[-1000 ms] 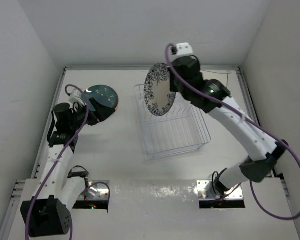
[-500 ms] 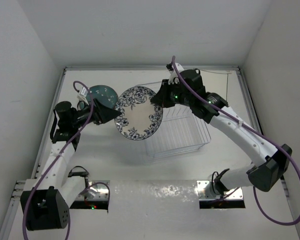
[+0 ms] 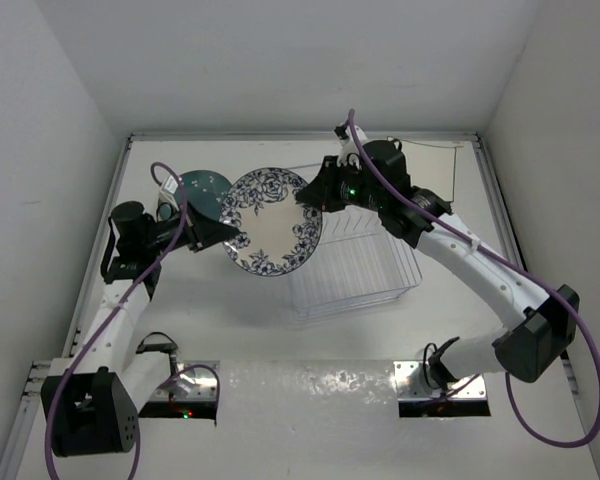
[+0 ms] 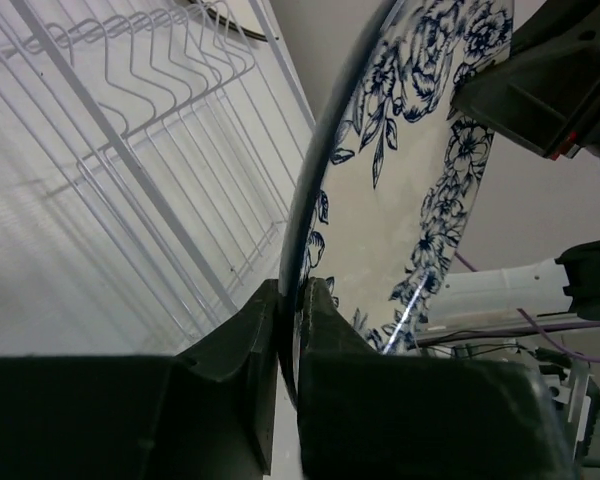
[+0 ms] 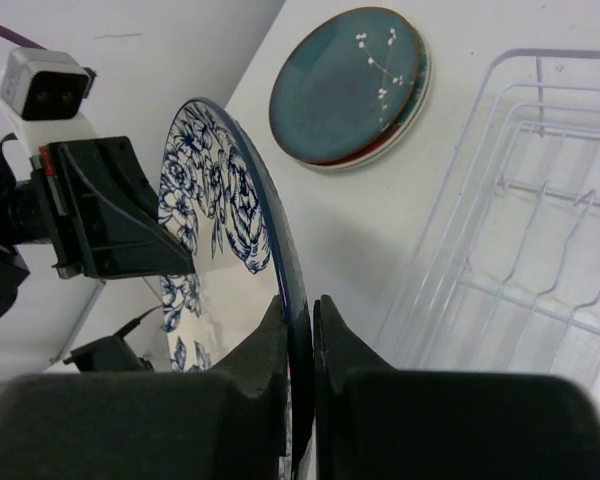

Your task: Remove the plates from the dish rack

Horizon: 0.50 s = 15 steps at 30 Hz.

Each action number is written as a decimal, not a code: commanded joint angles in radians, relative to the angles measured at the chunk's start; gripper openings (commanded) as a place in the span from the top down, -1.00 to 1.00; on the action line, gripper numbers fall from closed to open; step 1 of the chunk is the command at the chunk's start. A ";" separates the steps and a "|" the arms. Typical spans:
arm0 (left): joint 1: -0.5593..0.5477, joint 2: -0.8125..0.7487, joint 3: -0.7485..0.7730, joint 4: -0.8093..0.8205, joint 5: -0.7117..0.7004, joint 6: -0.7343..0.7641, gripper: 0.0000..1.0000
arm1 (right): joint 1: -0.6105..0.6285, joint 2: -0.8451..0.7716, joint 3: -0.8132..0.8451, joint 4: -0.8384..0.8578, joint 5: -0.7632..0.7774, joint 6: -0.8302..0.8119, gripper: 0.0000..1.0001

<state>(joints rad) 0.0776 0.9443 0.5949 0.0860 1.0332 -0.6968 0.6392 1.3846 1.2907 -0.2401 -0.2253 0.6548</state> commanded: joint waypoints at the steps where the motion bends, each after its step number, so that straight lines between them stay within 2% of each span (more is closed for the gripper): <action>1: -0.007 -0.022 0.036 0.075 -0.025 -0.012 1.00 | -0.001 -0.039 0.009 0.229 -0.055 0.088 0.79; 3: -0.006 -0.036 0.033 0.092 -0.073 -0.073 1.00 | -0.010 -0.045 -0.010 0.234 -0.049 0.095 0.62; 4: -0.006 -0.041 0.031 0.110 -0.091 -0.099 1.00 | -0.021 -0.048 -0.027 0.234 -0.049 0.097 0.10; 5: -0.004 -0.053 0.026 0.116 -0.116 -0.127 1.00 | -0.029 -0.053 -0.037 0.234 -0.045 0.100 -0.26; 7: -0.002 -0.067 0.011 0.159 -0.185 -0.228 1.00 | -0.048 -0.071 -0.062 0.208 -0.022 0.105 -0.84; 8: 0.004 -0.068 0.006 0.179 -0.212 -0.290 1.00 | -0.056 -0.079 -0.067 0.167 0.016 0.103 -0.96; 9: 0.007 -0.067 0.009 0.205 -0.226 -0.315 1.00 | -0.062 -0.096 -0.068 0.141 0.038 0.092 -0.98; 14: 0.054 -0.047 0.074 0.167 -0.355 -0.385 1.00 | -0.085 -0.156 -0.068 -0.025 0.177 0.011 -0.98; 15: 0.068 -0.041 0.089 0.094 -0.381 -0.377 1.00 | -0.087 -0.183 -0.065 -0.056 0.241 0.002 -0.98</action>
<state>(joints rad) 0.1097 0.9154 0.5911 0.1131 0.7506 -0.9764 0.5583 1.2613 1.2194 -0.2142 -0.1249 0.7094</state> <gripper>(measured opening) 0.052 0.985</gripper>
